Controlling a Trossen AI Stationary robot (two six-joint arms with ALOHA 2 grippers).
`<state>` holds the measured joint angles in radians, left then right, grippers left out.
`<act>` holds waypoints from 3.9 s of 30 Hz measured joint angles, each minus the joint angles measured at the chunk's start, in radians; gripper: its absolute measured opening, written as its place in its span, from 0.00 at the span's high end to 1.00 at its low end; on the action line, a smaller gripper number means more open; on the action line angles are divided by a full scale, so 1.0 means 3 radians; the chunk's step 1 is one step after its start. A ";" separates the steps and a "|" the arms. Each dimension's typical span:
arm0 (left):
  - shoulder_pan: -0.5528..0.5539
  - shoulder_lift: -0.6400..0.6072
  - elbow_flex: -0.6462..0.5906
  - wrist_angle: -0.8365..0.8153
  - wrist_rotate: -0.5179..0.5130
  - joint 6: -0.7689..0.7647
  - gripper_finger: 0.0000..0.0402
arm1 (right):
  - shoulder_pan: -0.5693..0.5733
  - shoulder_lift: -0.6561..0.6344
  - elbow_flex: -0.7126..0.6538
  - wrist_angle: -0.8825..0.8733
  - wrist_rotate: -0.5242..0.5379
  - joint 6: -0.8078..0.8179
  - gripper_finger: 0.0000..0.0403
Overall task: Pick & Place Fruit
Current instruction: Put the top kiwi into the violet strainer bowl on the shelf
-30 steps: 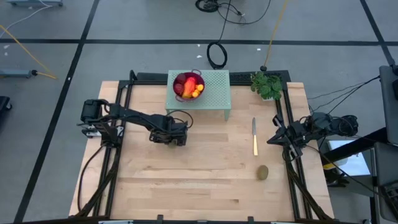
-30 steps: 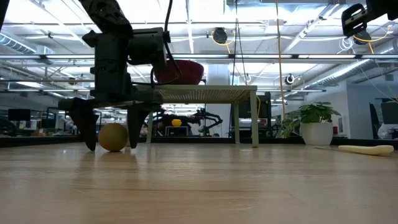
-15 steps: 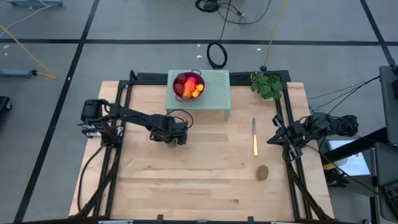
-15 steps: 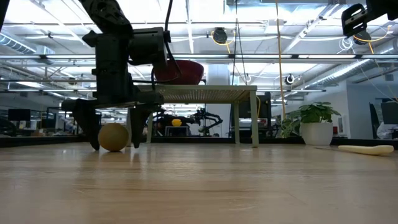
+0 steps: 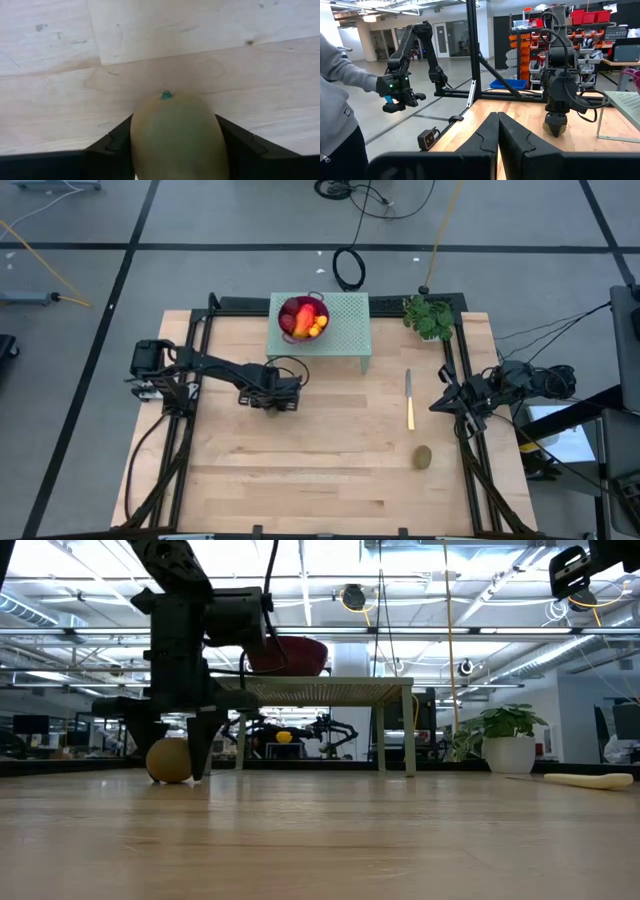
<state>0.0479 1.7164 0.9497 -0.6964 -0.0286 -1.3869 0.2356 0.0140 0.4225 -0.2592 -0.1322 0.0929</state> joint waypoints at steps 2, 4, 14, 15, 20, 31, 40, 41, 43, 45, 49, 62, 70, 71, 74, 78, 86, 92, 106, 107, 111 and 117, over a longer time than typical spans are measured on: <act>-0.0017 0.0000 0.0000 0.0000 -0.0015 0.0001 0.50 | 0.0000 0.0001 0.0000 0.0001 0.0000 0.0001 1.00; -0.0036 0.0000 0.0000 0.0000 -0.0020 0.0008 0.50 | 0.0000 0.0000 0.0000 0.0001 0.0000 0.0001 1.00; -0.0232 -0.0322 0.0281 0.0094 -0.0171 0.0155 0.50 | -0.0001 0.0000 0.0000 0.0001 0.0000 0.0001 1.00; -0.0266 -0.0392 0.0328 0.0120 -0.0256 0.0188 0.50 | 0.0000 0.0000 0.0000 0.0001 0.0000 0.0001 1.00; -0.0437 -0.0693 0.0633 0.0396 -0.0901 0.0338 0.50 | -0.0001 0.0000 0.0000 0.0001 -0.0001 0.0001 1.00; -0.0560 -0.0815 0.1289 0.1051 -0.1660 0.1318 0.50 | 0.0000 0.0000 -0.0001 0.0000 -0.0008 0.0001 1.00; -0.0576 -0.0819 0.1464 0.1354 -0.1856 0.1768 0.50 | -0.0001 0.0000 -0.0001 0.0000 -0.0010 0.0001 1.00; -0.0576 -0.0817 0.1464 0.1363 -0.1855 0.1784 0.50 | -0.0001 0.0000 -0.0001 0.0000 -0.0010 0.0001 1.00; -0.0576 -0.0815 0.1464 0.1372 -0.1855 0.1795 0.50 | 0.0000 0.0000 -0.0001 0.0000 -0.0010 0.0001 1.00; -0.0576 -0.0816 0.1464 0.1378 -0.1856 0.1806 0.50 | -0.0001 0.0001 -0.0001 0.0000 -0.0010 0.0001 1.00; -0.0526 -0.0816 0.1464 0.1382 -0.1855 0.1886 0.50 | -0.0001 0.0000 -0.0001 0.0000 -0.0010 0.0001 1.00; -0.0096 -0.0815 0.1704 0.1178 -0.1928 0.3100 0.50 | 0.0000 0.0000 -0.0001 0.0000 -0.0004 0.0000 1.00; 0.0203 -0.0818 0.2086 0.0587 -0.1937 0.3514 0.50 | -0.0001 0.0000 -0.0001 0.0000 -0.0001 0.0000 1.00; 0.0230 -0.0818 0.2112 0.0549 -0.1929 0.3552 0.50 | 0.0000 0.0000 -0.0001 0.0000 -0.0001 0.0000 1.00; 0.0298 -0.0769 0.2218 0.0471 -0.1918 0.3658 0.50 | -0.0001 0.0000 -0.0001 0.0000 0.0000 0.0000 1.00; 0.0386 -0.0635 0.2394 0.0344 -0.1800 0.3755 0.50 | -0.0001 0.0001 -0.0003 0.0000 0.0000 0.0000 1.00; 0.0640 -0.0078 0.3034 -0.0327 -0.1620 0.3728 0.50 | -0.0001 0.0001 -0.0004 -0.0003 0.0008 0.0000 1.00; 0.0861 0.0296 0.3539 -0.0730 -0.1397 0.3779 0.50 | 0.0000 0.0000 -0.0004 0.0000 0.0005 0.0000 1.00; 0.1120 0.0599 0.3745 -0.0965 -0.1043 0.4621 0.50 | 0.0000 0.0000 -0.0004 -0.0004 0.0004 0.0000 1.00; 0.1118 0.0599 0.3745 -0.0965 -0.1039 0.4719 0.50 | 0.0000 0.0000 -0.0004 -0.0005 0.0004 0.0000 1.00; 0.1113 0.0599 0.3745 -0.1006 -0.0902 0.5006 0.50 | -0.0001 0.0000 -0.0004 -0.0005 0.0004 -0.0001 1.00; 0.1099 0.0643 0.3744 -0.1021 -0.0908 0.5098 0.50 | 0.0000 0.0000 -0.0004 -0.0005 0.0004 0.0000 1.00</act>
<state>0.3775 1.9095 2.0727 -1.0028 -0.3011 0.1427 0.2356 0.0139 0.4213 -0.2607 -0.1310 0.0929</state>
